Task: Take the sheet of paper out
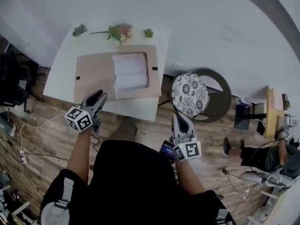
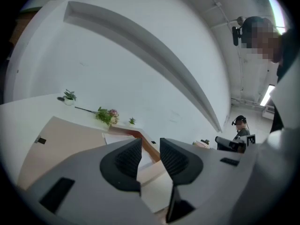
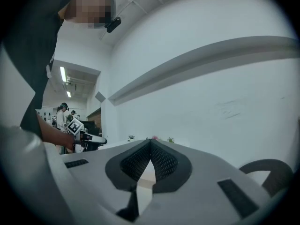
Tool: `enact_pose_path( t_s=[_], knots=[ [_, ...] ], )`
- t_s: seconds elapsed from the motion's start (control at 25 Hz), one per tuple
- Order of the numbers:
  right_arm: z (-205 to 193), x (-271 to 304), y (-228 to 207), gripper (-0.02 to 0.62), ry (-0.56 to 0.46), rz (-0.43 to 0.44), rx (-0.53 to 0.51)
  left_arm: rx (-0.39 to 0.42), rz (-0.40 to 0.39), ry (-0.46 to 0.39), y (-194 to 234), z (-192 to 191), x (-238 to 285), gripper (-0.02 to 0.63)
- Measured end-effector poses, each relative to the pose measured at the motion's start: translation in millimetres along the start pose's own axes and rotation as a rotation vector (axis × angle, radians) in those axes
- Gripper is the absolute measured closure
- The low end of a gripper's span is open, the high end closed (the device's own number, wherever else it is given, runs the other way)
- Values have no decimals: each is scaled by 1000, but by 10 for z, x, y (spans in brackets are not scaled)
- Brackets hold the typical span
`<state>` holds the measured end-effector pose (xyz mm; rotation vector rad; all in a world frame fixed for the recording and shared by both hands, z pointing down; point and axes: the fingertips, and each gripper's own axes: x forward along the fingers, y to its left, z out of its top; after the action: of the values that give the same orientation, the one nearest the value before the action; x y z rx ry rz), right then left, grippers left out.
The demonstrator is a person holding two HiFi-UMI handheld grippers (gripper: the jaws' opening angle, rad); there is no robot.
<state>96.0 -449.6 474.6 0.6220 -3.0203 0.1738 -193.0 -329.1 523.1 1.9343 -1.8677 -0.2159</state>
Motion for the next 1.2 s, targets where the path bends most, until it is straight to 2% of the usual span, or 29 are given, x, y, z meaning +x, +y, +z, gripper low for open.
enact_pose_path(
  t_s=[0.24, 0.44, 0.64, 1.04, 1.12, 1.2],
  knots=[
    [160, 957, -304, 584, 28, 25, -24, -142, -52, 125, 567, -99, 554, 494],
    [99, 1612, -489, 583, 82, 41, -18, -183, -33, 327, 942, -421, 929, 485],
    [-57, 1943, -570, 583, 163, 57, 7, -266, 6, 502, 1118, -808, 1117, 476],
    [-318, 2358, -739, 584, 226, 51, 50, -292, 25, 678, 1225, -1107, 1509, 476],
    [-335, 2382, -750, 583, 230, 50, 55, -276, 41, 704, 1223, -1146, 1545, 477],
    [-352, 2389, -763, 583, 232, 48, 61, -239, 73, 730, 1260, -1176, 1555, 515]
  ],
)
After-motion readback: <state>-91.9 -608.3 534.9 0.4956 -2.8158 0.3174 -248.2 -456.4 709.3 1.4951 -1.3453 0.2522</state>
